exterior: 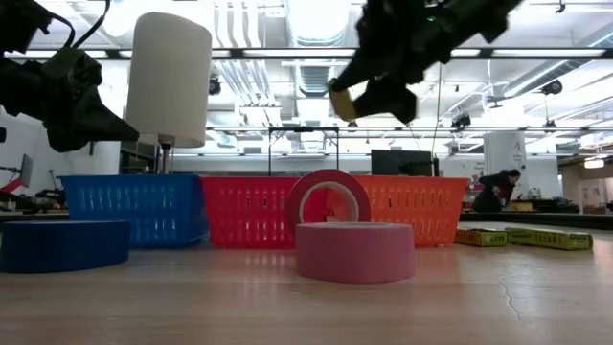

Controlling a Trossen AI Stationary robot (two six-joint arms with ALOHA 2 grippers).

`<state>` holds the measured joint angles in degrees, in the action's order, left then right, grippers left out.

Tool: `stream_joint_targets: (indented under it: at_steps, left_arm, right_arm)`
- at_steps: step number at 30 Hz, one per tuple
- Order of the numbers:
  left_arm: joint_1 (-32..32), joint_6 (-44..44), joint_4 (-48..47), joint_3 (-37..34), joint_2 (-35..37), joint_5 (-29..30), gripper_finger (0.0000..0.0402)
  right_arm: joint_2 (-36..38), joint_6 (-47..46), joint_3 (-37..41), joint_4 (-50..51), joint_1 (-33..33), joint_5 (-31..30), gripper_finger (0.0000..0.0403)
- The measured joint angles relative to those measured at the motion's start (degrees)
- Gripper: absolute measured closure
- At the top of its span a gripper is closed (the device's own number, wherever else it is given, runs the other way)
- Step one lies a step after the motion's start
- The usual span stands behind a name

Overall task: Pick and place Stapler, Stapler remover, tape
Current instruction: Put the top green staple box into the red bin

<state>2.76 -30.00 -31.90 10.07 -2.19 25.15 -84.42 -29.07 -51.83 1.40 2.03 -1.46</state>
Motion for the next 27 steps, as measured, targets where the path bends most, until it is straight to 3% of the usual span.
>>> stream_joint_targets:
  at_steps: [5, 16, 21, 27]
  left_arm:
    - [0.0, 0.0, -0.1, 0.0, 0.0, 0.0, 0.0376]
    - [0.0, 0.0, -0.3, 0.0, 0.0, 0.0, 0.0376]
    - [0.0, 0.0, -0.3, 0.0, 0.0, 0.0, 0.0376]
    - [0.0, 0.0, -0.3, 0.0, 0.0, 0.0, 0.0376]
  right_arm:
    - [-6.7, 4.7, -7.5, 0.7, 0.9, 0.4, 0.0177]
    - [-22.9, 16.2, -27.5, 21.3, 0.9, 2.0, 0.0177]
    - [-27.5, 19.6, -31.3, 28.3, 0.8, 2.0, 0.0177]
    - [-31.4, 24.9, -33.2, 29.4, 0.8, 2.0, 0.0162]
